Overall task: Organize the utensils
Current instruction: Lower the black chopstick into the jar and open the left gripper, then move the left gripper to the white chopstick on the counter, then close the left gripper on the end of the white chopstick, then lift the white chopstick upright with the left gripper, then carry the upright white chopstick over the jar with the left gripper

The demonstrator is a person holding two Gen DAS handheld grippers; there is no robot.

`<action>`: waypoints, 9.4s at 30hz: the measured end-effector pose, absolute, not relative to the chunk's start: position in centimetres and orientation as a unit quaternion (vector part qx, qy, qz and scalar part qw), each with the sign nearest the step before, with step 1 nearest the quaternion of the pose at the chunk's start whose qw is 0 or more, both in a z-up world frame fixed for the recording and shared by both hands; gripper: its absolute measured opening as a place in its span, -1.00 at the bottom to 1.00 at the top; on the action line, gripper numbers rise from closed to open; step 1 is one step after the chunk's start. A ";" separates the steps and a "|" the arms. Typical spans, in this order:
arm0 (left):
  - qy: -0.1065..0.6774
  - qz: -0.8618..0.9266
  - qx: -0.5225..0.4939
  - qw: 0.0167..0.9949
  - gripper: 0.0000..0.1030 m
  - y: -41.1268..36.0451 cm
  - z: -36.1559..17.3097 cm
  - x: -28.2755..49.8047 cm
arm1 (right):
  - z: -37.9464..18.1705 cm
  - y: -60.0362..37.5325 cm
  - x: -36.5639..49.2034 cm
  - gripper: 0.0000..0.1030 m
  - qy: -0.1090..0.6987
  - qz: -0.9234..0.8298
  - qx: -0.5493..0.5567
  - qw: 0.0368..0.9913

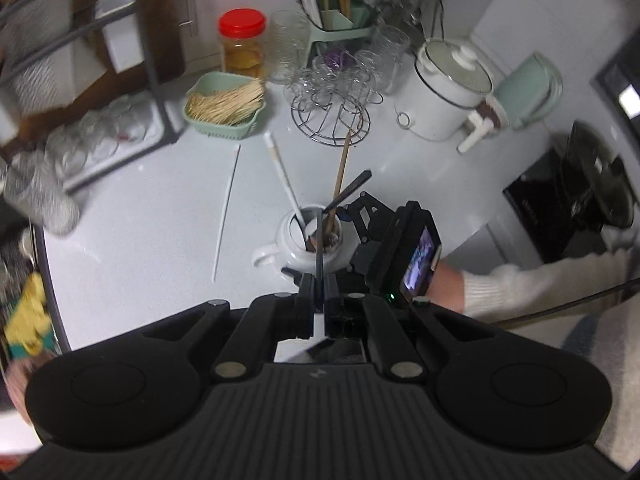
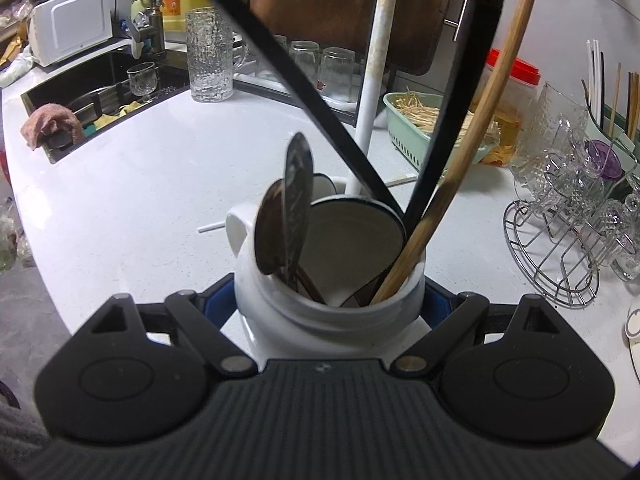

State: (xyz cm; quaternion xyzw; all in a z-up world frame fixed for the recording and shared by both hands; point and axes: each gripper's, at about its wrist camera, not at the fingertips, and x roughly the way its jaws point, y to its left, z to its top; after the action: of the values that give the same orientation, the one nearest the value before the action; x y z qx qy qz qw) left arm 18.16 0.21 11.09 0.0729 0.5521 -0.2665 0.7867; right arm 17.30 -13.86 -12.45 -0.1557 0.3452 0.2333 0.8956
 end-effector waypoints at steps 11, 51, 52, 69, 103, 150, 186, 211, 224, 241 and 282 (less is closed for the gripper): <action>0.547 -0.284 0.154 0.772 -0.91 -5.4 7.2 23.0 | -12.4 -13.8 17.4 0.81 0.350 0.231 -0.155 0.895; 0.521 -0.149 -0.088 0.836 -0.37 5.5 -15.1 26.7 | -12.3 -15.6 18.2 0.80 0.361 0.166 -0.127 0.909; 0.523 -0.147 -0.076 0.836 -0.37 5.2 -15.9 26.7 | -12.3 -15.5 18.2 0.80 0.361 0.166 -0.127 0.909; 0.508 -0.125 -0.006 0.852 -0.69 4.0 -18.1 27.0 | -12.3 -15.6 17.9 0.81 0.356 0.169 -0.129 0.910; 0.524 -0.080 -0.051 0.847 -0.98 3.6 -18.2 20.4 | -12.3 -14.2 19.5 0.80 0.369 0.189 -0.137 0.900; 0.511 -0.116 -0.012 0.851 -0.91 2.9 -18.6 21.4 | -12.5 -14.4 18.2 0.80 0.348 0.163 -0.124 0.915; 0.468 -0.177 -0.109 0.859 -0.56 10.4 -15.9 12.6 | -12.3 -11.9 15.7 0.80 0.388 0.082 -0.095 0.913; 0.481 -0.158 -0.038 0.862 -0.91 6.2 -18.7 16.2 | -12.2 -12.7 13.3 0.81 0.396 0.039 -0.078 0.914; 0.492 -0.174 -0.069 0.850 -1.00 8.0 -18.2 12.6 | -12.2 -12.2 14.3 0.81 0.401 0.045 -0.080 0.911; 0.512 -0.195 -0.175 0.818 -0.34 13.9 -16.9 7.9 | -12.3 -12.0 14.1 0.80 0.393 0.048 -0.079 0.915; 0.472 -0.181 -0.090 0.858 -0.92 8.8 -7.8 13.1 | -12.2 -13.1 14.0 0.81 0.376 0.113 -0.107 0.914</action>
State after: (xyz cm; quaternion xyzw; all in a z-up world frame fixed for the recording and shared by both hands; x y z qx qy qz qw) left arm 13.12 8.80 -7.76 -0.0899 0.4717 -0.1812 0.8583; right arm 14.04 -13.14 -12.24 -0.1070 0.3757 0.1130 0.9136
